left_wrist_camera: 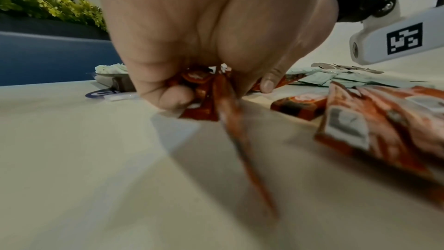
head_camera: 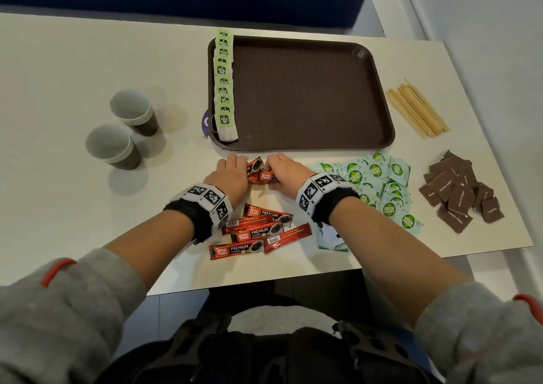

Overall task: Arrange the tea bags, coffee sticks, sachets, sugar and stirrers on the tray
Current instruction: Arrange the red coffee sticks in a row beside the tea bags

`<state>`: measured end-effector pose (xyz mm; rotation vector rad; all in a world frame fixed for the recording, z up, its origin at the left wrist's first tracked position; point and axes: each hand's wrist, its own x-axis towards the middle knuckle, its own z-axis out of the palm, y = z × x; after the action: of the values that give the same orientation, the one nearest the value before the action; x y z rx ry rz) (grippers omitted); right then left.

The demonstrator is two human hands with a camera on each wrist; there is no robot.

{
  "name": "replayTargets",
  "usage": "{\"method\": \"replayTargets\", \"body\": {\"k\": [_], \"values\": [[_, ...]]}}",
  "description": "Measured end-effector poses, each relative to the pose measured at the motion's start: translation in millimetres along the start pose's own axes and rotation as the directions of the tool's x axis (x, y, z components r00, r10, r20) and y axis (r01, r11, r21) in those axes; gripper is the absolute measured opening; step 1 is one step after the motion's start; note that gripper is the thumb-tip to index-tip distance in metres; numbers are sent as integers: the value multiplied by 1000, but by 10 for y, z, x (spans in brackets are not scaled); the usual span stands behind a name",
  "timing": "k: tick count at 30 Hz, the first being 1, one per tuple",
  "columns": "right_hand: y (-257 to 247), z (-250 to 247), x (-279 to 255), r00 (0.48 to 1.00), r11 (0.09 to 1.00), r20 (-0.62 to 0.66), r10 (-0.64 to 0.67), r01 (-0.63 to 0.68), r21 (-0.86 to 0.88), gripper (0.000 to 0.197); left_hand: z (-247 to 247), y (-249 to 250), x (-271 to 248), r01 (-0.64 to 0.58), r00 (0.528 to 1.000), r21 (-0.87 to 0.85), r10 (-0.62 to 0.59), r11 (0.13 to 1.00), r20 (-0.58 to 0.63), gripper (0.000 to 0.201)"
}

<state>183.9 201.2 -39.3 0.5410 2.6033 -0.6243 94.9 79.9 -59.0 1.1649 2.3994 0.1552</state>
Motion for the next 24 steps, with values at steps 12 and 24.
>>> {"method": "replayTargets", "body": {"k": [12,24], "values": [[11,-392,40,996,985,-14,92,-89,146,39,-349,-177,64,-36,999,-172,41,984,24,28],[-119,-972,413,985,958,-162,60,-11,286,29,-825,-289,416,-14,984,-623,-99,782,-146,22]]}}
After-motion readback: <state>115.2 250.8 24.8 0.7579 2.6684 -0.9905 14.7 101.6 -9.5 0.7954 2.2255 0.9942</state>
